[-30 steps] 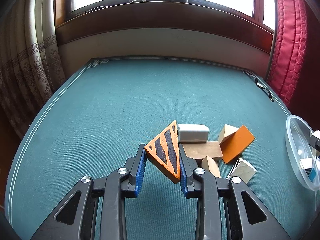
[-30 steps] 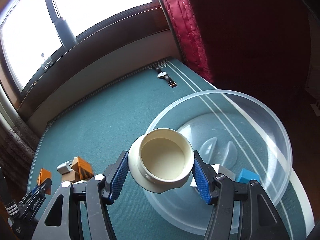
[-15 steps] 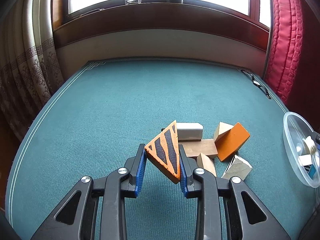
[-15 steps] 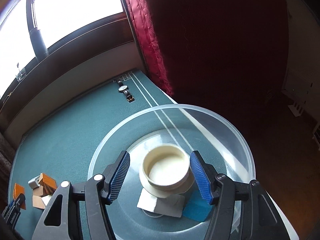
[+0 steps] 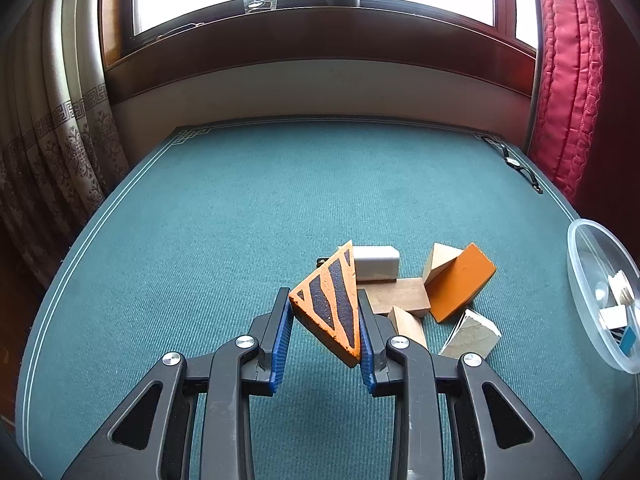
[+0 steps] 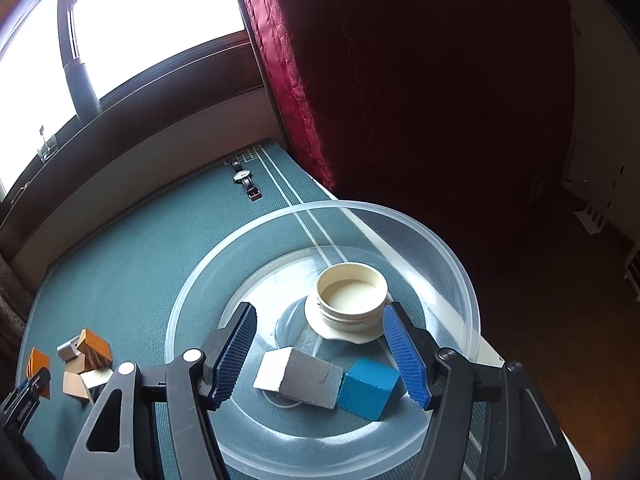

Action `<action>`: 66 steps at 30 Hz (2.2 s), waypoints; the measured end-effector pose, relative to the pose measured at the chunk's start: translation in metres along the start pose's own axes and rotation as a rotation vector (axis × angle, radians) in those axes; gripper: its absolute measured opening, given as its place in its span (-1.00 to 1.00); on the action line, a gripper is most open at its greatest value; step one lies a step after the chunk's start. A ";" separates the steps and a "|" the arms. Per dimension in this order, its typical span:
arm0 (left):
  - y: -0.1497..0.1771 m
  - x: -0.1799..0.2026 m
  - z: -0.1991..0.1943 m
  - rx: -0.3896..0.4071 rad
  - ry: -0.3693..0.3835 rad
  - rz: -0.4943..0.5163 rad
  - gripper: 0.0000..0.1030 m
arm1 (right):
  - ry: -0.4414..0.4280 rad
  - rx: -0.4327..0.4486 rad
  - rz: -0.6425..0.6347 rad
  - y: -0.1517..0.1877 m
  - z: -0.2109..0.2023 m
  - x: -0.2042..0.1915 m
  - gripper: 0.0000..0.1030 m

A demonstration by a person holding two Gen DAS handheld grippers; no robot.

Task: Organize rigid objects
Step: 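Carry the white cup into the clear bowl and release it with the right gripper, then carry the orange striped triangle into the clear bowl and open the left gripper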

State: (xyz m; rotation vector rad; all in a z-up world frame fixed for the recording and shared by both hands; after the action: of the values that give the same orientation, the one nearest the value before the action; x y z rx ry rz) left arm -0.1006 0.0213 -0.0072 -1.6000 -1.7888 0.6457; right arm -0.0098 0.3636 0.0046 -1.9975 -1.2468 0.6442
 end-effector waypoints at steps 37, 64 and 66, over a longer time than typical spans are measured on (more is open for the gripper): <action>0.040 0.218 -0.032 -0.084 0.298 0.265 -0.41 | -0.019 0.028 0.042 0.019 -0.013 0.061 0.43; 0.045 0.183 -0.022 -0.081 0.205 0.228 0.31 | -0.043 0.037 -0.016 0.022 -0.021 0.034 0.44; 0.045 0.177 -0.023 -0.082 0.197 0.216 0.31 | -0.047 0.039 -0.025 0.023 -0.023 0.030 0.44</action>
State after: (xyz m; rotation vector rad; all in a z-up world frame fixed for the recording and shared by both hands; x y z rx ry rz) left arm -0.0622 0.2015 0.0000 -1.8613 -1.5302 0.4962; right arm 0.0320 0.3774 0.0005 -1.9414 -1.2756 0.7018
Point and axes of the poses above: each gripper's, at about its wrist camera, not at the fingertips, and z roughly the way its jaws point, x to its right, y to its underside, the point moved 8 cm from there along z, roughly the way its jaws point, and after that the axes turned 11 degrees about -z, right-handed, at the moved point
